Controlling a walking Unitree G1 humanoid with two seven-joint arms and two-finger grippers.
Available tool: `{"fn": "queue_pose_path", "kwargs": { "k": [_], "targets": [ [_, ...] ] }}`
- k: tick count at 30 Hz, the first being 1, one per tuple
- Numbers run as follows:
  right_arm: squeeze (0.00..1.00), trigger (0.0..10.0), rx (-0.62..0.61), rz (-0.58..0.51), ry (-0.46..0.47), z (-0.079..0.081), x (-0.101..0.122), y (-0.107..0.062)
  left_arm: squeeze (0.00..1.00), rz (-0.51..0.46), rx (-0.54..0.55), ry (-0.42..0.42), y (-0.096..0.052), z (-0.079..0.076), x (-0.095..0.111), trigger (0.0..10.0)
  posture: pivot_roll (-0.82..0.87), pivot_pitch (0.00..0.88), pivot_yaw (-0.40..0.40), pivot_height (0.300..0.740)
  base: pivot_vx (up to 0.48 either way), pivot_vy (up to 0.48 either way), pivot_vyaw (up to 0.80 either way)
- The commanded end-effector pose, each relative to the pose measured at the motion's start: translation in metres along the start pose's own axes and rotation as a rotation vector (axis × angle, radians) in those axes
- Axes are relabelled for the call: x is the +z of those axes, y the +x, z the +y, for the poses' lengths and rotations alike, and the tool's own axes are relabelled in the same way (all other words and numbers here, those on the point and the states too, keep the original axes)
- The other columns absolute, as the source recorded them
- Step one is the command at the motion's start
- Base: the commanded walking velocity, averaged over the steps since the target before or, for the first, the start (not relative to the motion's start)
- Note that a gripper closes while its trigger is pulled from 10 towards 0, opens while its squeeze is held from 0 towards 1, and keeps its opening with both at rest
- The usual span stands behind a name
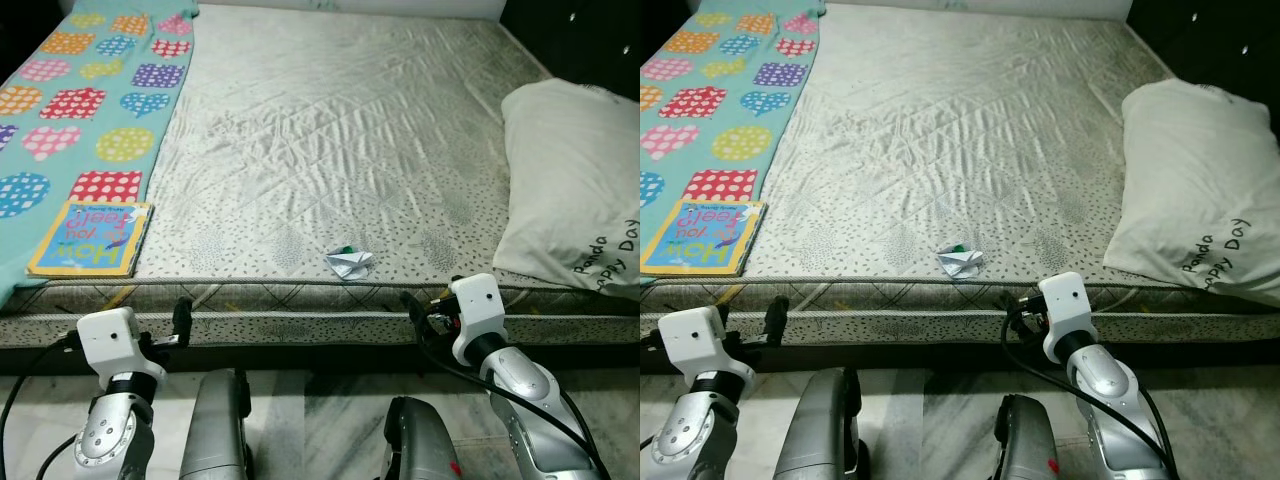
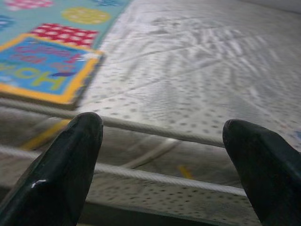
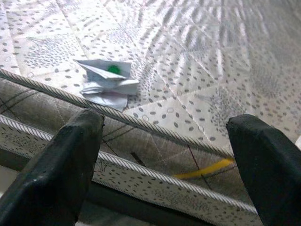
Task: Clean up the room
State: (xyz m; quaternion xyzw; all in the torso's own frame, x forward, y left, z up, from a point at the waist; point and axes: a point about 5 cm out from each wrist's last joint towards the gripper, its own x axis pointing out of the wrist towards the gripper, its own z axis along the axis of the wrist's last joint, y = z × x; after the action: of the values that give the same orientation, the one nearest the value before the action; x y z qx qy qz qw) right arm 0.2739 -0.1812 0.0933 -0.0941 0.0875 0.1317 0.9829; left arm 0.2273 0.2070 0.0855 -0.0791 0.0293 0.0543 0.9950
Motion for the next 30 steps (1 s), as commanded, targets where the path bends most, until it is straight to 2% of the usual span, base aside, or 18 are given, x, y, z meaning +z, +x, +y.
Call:
{"fn": "queue_pose_path", "kwargs": {
  "k": [1, 10, 19, 30],
  "targets": [
    [0.0, 10.0, -0.007, 0.013, -0.003, -0.0032, -0.0041, -0.0033, 0.0, -0.004, -0.018, -0.002, 0.0001, -0.0018, 0.0005, 10.0, -0.1, 0.123, -0.059, 0.567, 0.247, 0.0, 0.0],
    [0.0, 10.0, -0.003, 0.005, -0.011, -0.0031, -0.0036, -0.0032, 0.0, -0.004, -0.034, -0.01, 0.0017, -0.0039, 0.0003, 10.0, -0.1, 0.121, -0.057, 0.567, 0.261, 0.0, 0.0],
    [0.0, 10.0, -0.001, 0.006, -0.008, -0.0024, -0.0039, -0.0033, 0.0, -0.004, -0.043, -0.014, 0.0028, -0.0051, 0.0002, 10.0, -0.1, 0.12, -0.057, 0.567, 0.276, 0.0, 0.61],
    [0.0, 10.0, -0.004, 0.012, -0.004, -0.0026, -0.0053, -0.0023, 0.0, 0.004, -0.038, -0.031, 0.0047, -0.0056, -0.0009, 10.0, -0.1, 0.12, -0.056, 0.567, 0.243, 0.0, 0.0]
  ]
}}
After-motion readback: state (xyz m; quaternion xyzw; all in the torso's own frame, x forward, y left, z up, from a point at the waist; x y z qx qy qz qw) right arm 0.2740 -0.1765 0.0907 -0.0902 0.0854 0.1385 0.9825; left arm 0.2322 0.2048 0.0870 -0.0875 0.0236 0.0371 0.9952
